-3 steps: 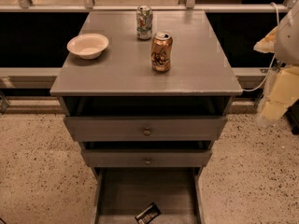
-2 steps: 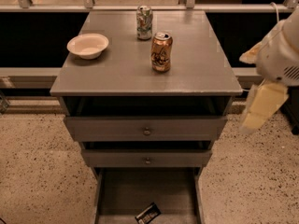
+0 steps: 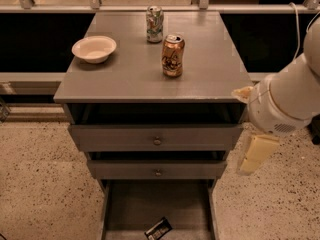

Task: Pick rxbar chocolate from bottom drawer and place on counter

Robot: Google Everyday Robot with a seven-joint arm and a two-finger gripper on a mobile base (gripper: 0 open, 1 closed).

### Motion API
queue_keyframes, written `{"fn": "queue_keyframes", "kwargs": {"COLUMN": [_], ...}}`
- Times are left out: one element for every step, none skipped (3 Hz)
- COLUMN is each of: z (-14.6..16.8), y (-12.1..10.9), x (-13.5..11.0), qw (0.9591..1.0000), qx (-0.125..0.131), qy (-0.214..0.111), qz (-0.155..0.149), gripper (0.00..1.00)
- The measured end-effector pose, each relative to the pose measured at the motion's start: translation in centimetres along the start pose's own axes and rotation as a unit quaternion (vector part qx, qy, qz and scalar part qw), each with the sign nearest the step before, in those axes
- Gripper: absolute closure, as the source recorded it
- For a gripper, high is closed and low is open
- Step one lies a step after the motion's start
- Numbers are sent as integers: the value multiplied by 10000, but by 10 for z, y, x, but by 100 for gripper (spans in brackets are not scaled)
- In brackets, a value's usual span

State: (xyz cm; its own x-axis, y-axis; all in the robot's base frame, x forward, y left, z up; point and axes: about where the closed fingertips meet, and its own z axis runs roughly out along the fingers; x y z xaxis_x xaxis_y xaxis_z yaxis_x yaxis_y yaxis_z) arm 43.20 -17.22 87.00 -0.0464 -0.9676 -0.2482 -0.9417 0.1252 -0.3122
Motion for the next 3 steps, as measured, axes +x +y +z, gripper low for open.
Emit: {"fn": "queue_keyframes", "kwargs": {"z": [32, 81, 103], "y": [7, 27, 35], "x": [-7, -3, 12], "qw": [9985, 9929, 9895], "qx": [197, 540, 697], "qy": [440, 894, 1088], "qz": [-249, -573, -653], "gripper": [0, 0, 0]}}
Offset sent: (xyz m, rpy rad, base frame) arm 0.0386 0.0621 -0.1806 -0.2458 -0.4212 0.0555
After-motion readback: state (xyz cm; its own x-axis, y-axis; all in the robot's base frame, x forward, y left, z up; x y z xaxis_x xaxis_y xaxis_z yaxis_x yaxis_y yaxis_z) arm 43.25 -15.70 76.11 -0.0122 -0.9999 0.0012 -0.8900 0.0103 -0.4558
